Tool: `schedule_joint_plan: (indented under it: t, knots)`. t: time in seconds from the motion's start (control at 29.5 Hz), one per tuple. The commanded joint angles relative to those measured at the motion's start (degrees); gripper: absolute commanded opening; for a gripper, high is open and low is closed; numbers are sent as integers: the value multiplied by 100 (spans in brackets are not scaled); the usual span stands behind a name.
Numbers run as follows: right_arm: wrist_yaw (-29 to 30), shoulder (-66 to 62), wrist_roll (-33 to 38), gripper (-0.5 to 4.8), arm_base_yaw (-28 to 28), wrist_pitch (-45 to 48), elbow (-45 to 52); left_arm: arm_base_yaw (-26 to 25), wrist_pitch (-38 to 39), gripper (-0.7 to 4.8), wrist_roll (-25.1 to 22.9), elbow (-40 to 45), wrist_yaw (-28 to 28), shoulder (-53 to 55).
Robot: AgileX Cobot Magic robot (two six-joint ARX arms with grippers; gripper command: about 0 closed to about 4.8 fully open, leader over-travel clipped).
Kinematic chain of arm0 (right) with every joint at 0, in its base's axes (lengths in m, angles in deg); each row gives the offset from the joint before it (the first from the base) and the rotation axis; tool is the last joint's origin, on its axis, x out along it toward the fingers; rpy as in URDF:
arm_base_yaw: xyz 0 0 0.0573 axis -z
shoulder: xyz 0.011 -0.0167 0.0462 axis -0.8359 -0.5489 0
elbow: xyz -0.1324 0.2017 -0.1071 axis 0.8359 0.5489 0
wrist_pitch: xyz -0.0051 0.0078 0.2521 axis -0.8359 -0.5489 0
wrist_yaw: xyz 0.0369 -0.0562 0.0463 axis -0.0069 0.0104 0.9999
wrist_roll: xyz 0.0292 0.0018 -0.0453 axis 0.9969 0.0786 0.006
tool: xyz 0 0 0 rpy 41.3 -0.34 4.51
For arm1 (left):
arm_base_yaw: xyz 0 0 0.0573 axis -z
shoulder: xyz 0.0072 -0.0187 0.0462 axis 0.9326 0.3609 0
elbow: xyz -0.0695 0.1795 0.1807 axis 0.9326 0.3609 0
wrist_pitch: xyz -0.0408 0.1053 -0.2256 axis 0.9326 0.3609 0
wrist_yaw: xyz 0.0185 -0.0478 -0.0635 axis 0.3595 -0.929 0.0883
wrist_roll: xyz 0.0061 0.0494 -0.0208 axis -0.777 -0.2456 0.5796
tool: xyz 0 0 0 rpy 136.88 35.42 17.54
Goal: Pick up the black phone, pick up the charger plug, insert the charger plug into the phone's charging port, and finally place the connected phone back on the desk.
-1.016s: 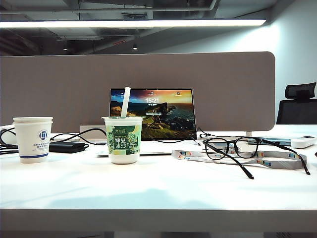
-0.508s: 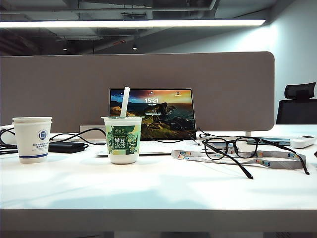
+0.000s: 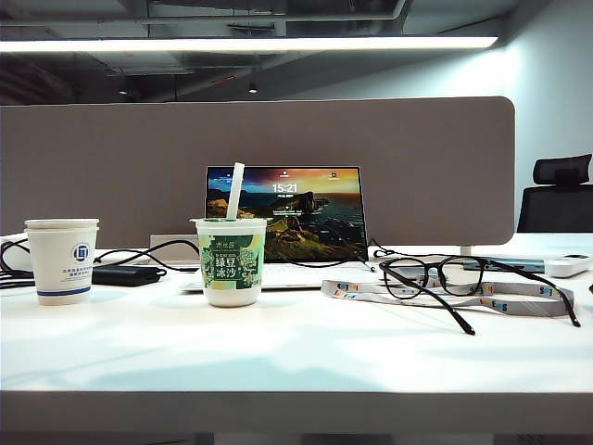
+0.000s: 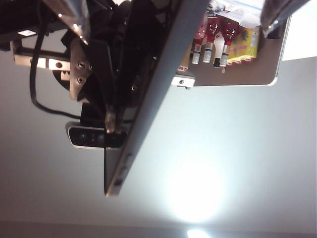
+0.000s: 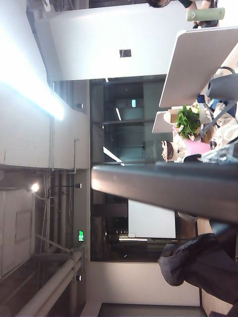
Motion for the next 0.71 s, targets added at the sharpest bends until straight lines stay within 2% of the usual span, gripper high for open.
schedule_joint_plan:
  t: [0.03,0.24,0.44,0.47,0.61,0.71]
  knots:
    - [-125,-31,120,-1,0,365,-39,4,-131,466,15,-44,17,-15]
    - [-122,-164,149,-1,-15,544,-39,4,-122,466,15,-44,17,-15]
    - [-131,-306,146,-1,-282,608,-39,4,-105,458,15,-44,17,-15]
    - [-122,-321,146,-1,-289,625,-39,4,-94,446,15,-44,15,-15]
    - [-127,-332,144,-1,-310,636,-39,4,-92,322,15,-44,15,-17]
    - [-127,-332,146,-1,-308,638,-39,4,-94,303,15,-44,15,-17]
